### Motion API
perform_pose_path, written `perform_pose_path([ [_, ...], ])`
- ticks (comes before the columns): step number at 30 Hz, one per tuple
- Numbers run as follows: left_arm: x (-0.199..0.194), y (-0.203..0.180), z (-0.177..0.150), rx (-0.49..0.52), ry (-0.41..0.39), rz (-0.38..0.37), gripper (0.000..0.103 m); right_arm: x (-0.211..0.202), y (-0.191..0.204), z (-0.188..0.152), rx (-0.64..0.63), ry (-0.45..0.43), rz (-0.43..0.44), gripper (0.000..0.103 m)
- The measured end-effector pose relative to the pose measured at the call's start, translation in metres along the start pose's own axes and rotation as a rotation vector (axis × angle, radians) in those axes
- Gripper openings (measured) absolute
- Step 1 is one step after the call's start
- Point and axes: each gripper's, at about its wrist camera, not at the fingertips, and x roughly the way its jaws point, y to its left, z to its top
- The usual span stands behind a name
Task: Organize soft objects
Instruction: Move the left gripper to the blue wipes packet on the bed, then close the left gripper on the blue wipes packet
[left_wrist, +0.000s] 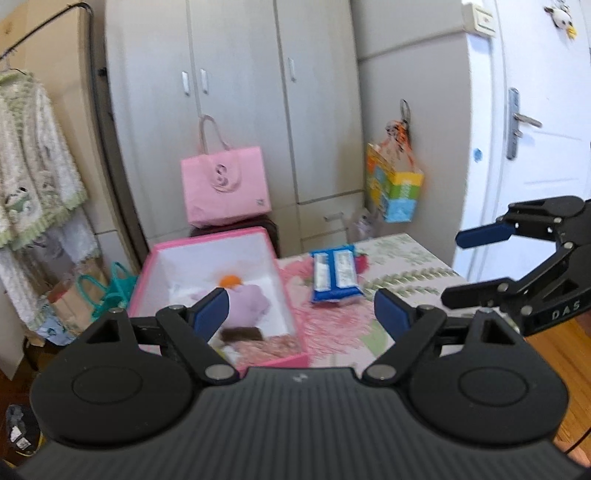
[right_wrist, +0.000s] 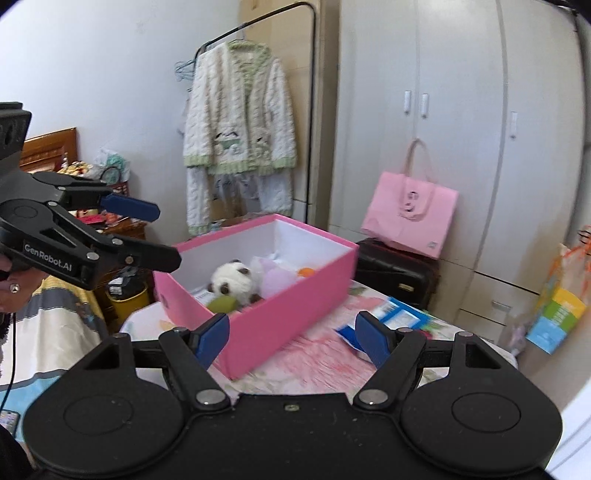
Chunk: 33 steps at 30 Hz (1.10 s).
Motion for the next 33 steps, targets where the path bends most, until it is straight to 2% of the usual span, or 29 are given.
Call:
perform_pose_path([
  [9,0.057,-0.041,-0.015,0.008,0.077,-0.1,0.09,-0.01,-0.042,-0.05,0.029,-0.013,-0.074,0.083],
  [16,0.11,-0.062,-0.01,-0.032,0.11,-0.122,0.093,0.018,-0.087,-0.076,0.084,-0.023,-0.117,0.084],
  [20,0.144,-0.075,-0.007,-0.04,0.104,-0.106,0.094,0.04,-0.111,-0.086,0.069,-0.043,-0.149,0.084],
  [23,0.17,-0.08,-0.006,-0.061,0.106,-0.089,0.095,0.058,-0.131,-0.089,0.078,-0.022,-0.161,0.084],
  [28,0.212,-0.079,-0.002,-0.104,0.128,-0.051,0.095,0.088,-0.16,-0.091,0.089,0.014,-0.118,0.084],
  [33,0.255,-0.06,0.007,-0.241,0.186,-0.034,0.095,0.114,-0.165,-0.091,0.061,0.049,-0.004,0.084],
])
